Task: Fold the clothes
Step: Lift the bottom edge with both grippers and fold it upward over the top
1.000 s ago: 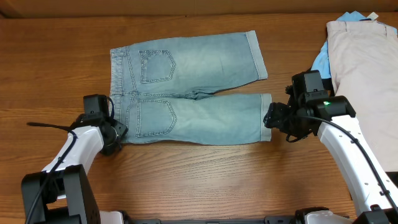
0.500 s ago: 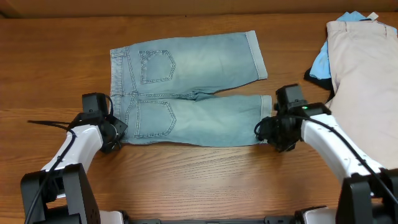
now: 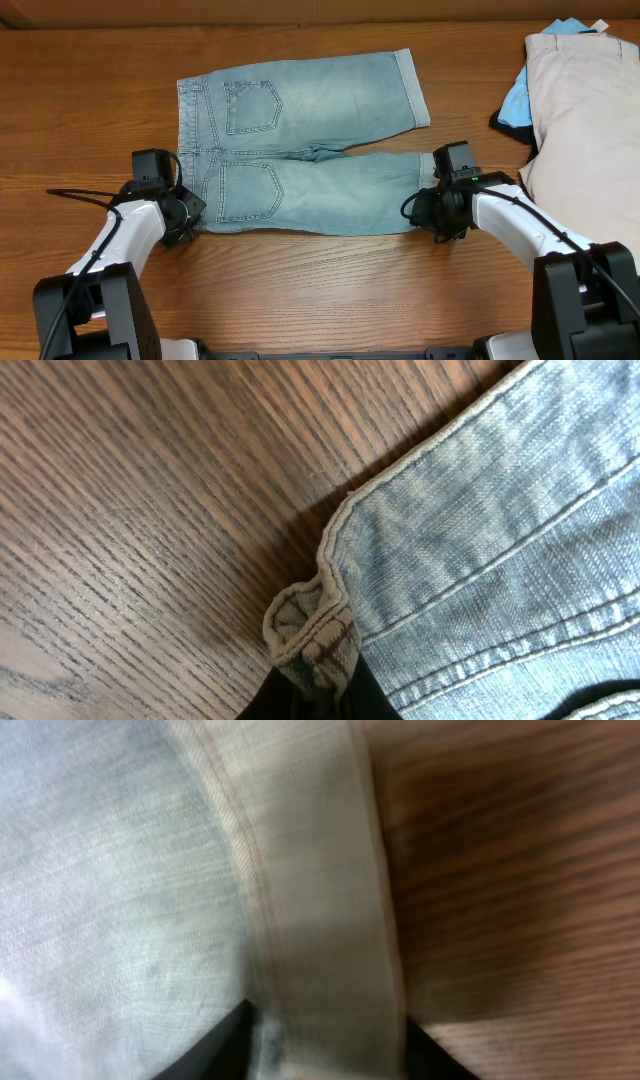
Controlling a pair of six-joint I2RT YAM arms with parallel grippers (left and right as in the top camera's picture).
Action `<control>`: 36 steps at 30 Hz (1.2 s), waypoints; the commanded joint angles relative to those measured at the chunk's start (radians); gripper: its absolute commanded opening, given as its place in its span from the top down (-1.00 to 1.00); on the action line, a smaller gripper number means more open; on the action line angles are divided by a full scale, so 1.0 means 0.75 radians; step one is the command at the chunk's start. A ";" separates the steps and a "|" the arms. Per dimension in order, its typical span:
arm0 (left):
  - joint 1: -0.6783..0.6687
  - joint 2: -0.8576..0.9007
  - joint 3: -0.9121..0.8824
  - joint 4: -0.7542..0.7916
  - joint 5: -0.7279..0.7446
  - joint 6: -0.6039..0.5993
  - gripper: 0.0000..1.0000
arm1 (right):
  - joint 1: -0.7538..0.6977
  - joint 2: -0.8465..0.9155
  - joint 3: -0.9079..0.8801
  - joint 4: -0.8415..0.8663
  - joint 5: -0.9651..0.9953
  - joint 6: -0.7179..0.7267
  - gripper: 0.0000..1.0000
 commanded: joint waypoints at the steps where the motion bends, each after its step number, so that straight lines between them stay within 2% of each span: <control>1: 0.005 0.058 -0.036 -0.064 0.049 0.100 0.92 | 0.003 0.056 -0.012 0.024 0.052 0.030 0.73; 2: 0.005 0.058 -0.022 -0.091 0.053 0.116 0.92 | 0.003 0.055 -0.006 0.017 0.052 0.035 0.90; 3: 0.005 0.058 -0.003 -0.126 0.063 0.130 0.92 | 0.003 0.055 0.003 0.006 0.051 0.035 0.92; 7: 0.005 0.057 0.141 -0.363 0.084 0.196 0.92 | 0.003 0.024 0.085 -0.109 0.051 0.039 0.92; 11: 0.005 0.056 0.408 -0.724 0.063 0.331 0.91 | 0.003 -0.073 0.229 -0.303 0.050 0.006 0.92; 17: 0.004 0.007 0.700 -1.098 -0.026 0.337 0.92 | 0.003 -0.203 0.511 -0.637 0.051 -0.113 0.92; 21: 0.004 -0.086 0.717 -1.192 -0.047 0.337 0.92 | 0.002 -0.297 0.616 -0.760 0.051 -0.113 0.92; 29: 0.004 -0.380 0.717 -1.344 -0.045 0.247 0.92 | 0.003 -0.559 0.626 -0.915 0.051 -0.112 0.92; 33: 0.004 -0.569 0.713 -1.366 -0.055 0.215 0.92 | 0.003 -0.660 0.626 -0.878 0.083 -0.113 0.92; 36: 0.004 -0.688 0.686 -1.345 -0.074 0.211 0.92 | 0.003 -0.645 0.626 -0.781 0.087 -0.125 0.92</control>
